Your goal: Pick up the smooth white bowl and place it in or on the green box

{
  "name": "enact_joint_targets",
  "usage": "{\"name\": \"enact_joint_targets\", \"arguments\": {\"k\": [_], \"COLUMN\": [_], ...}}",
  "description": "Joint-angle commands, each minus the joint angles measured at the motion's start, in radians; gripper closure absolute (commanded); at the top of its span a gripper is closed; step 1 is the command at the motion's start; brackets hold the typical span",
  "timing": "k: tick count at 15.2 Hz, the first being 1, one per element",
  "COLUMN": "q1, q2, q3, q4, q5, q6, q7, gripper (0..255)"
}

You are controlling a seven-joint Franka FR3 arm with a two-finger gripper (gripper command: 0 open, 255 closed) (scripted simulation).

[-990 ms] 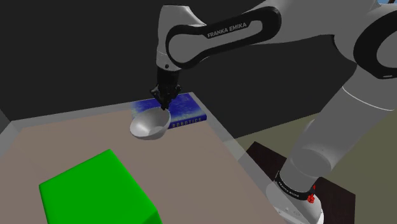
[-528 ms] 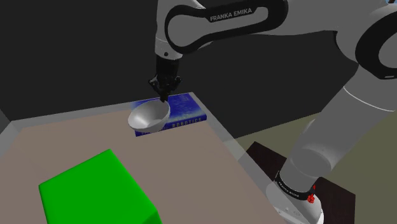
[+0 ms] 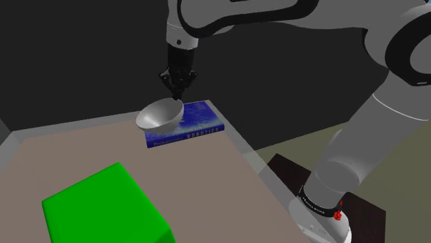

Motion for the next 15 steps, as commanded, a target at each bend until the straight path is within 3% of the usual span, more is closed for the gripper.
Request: {"name": "enact_joint_targets", "arguments": {"k": [1, 7, 15], "q1": [-0.001, -0.003, 0.069], "q2": [0.004, 0.017, 0.001], "q3": [-0.001, -0.001, 0.11], "q4": [0.031, 0.124, 0.164], "q5": [-0.002, -0.009, -0.017], "q6": [-0.028, -0.108, -0.152], "q7": [0.001, 0.008, 0.196], "gripper": [255, 255, 255]}}
